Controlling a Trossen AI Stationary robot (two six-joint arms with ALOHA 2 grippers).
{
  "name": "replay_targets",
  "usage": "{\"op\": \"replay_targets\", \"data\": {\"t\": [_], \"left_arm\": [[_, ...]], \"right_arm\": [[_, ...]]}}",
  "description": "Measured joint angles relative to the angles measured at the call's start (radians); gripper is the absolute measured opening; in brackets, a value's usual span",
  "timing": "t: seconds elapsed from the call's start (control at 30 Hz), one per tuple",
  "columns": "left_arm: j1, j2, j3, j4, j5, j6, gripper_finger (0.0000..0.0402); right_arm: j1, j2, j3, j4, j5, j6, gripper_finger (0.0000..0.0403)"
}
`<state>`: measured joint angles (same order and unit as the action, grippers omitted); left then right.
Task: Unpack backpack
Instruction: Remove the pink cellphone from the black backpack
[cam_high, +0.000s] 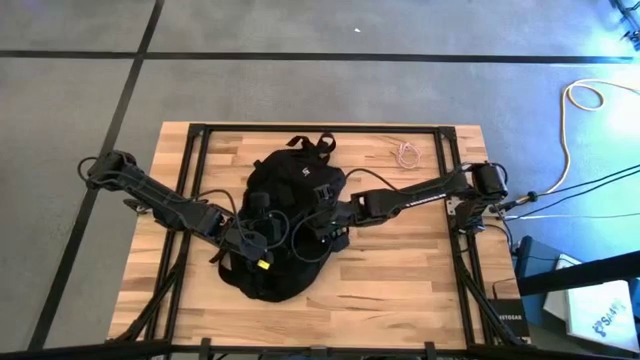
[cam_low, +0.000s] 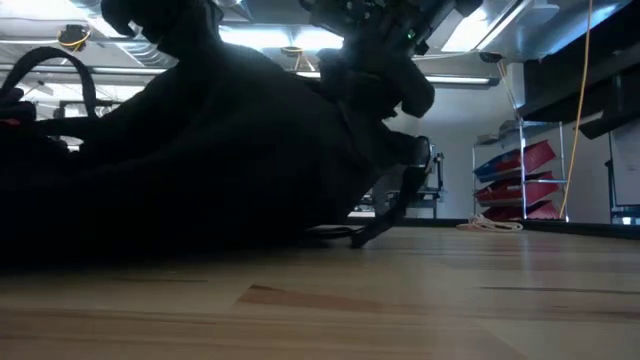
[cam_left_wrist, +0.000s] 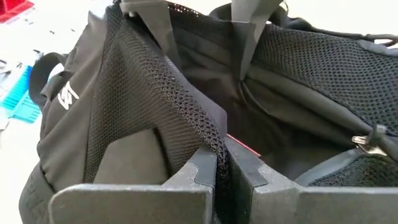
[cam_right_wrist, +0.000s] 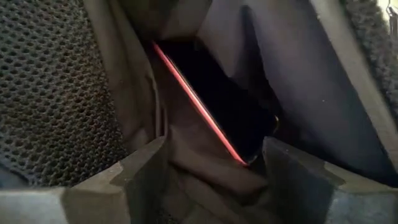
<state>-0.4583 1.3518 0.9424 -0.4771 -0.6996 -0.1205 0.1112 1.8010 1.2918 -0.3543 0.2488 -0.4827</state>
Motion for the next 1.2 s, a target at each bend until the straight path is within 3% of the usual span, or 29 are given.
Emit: {"op": "replay_targets", "data": {"t": [0.2,0.53,0.63,0.87,1.0,1.2], "left_arm": [[0.000,0.000,0.000,-0.003,0.008,-0.001,0.0000],[-0.001,0.000,-0.001,0.006,0.010,-0.003,0.0000],[0.000,0.000,-0.001,0.018,0.012,0.003,0.0000],[-0.002,0.000,-0.002,0.042,0.020,0.023,0.0000],[-0.002,0.001,-0.003,0.044,0.019,0.019,0.0000],[-0.002,0.001,-0.003,0.049,0.018,0.013,0.0000]], "right_arm": [[-0.002,-0.027,0.000,0.045,-0.118,0.115,0.0248],[-0.009,-0.023,0.000,0.128,-0.216,0.643,0.0248],[-0.006,-0.023,0.001,0.134,-0.226,0.735,0.0248],[0.031,0.061,0.000,0.267,-0.216,0.699,0.0248],[0.039,0.134,0.000,0.323,-0.219,0.549,0.0248],[0.038,0.200,0.002,0.417,-0.086,0.365,0.0248]]}}
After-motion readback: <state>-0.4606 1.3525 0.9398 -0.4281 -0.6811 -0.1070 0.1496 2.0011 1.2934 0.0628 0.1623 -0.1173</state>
